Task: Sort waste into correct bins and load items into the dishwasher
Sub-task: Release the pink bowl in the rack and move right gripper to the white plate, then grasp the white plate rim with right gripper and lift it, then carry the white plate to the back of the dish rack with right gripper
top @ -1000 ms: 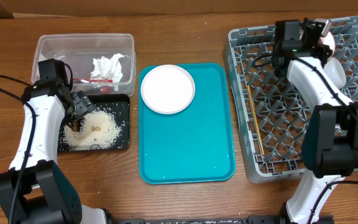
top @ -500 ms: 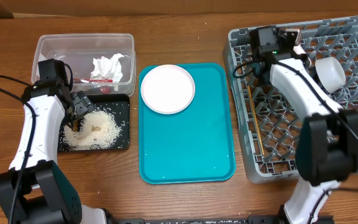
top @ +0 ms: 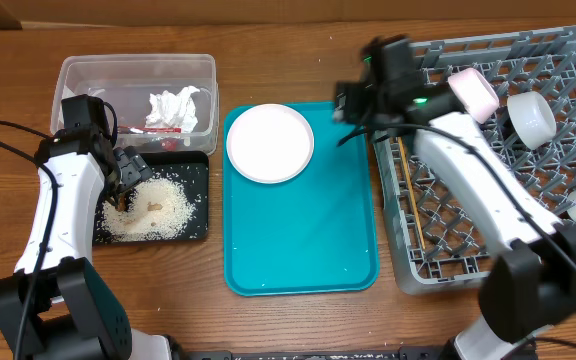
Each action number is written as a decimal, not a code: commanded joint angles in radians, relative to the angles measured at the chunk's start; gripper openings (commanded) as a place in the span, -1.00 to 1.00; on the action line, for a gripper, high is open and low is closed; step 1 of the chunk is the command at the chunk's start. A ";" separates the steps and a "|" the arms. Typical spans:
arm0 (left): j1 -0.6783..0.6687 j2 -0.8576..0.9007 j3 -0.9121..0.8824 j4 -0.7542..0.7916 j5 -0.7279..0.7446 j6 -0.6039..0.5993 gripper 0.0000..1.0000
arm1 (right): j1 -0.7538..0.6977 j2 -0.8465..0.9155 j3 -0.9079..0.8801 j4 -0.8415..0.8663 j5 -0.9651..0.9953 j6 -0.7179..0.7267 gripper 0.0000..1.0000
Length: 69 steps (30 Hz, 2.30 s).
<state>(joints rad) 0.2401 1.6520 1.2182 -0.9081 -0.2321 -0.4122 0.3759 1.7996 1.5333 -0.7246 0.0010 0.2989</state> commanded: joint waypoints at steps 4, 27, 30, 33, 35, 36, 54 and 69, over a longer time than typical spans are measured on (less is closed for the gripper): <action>0.002 0.008 -0.005 0.001 -0.003 0.008 0.99 | 0.088 0.130 0.002 0.012 -0.100 0.033 0.65; 0.002 0.008 -0.005 0.001 -0.003 0.008 1.00 | 0.117 0.338 -0.002 -0.064 -0.099 0.100 -0.67; 0.002 0.008 -0.005 0.001 -0.003 0.008 1.00 | 0.117 0.338 -0.002 -0.097 -0.100 0.099 -0.77; 0.002 0.008 -0.005 0.001 -0.003 0.008 1.00 | 0.116 0.332 0.004 -0.155 -0.100 0.099 -0.91; 0.002 0.008 -0.005 0.001 -0.003 0.008 1.00 | 0.111 0.321 0.015 -0.183 -0.100 0.098 -0.92; 0.002 0.008 -0.005 0.001 -0.003 0.008 1.00 | 0.107 0.312 0.022 -0.196 -0.099 0.098 -0.92; 0.002 0.008 -0.005 0.001 -0.003 0.008 1.00 | -0.101 -0.077 0.196 -0.192 0.565 -0.021 -0.92; 0.002 0.008 -0.005 0.001 -0.003 0.008 1.00 | -0.210 -0.066 0.188 -0.210 1.036 0.069 -0.92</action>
<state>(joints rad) 0.2401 1.6520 1.2182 -0.9081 -0.2321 -0.4122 0.1677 1.7332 1.7199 -0.9379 0.9569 0.3111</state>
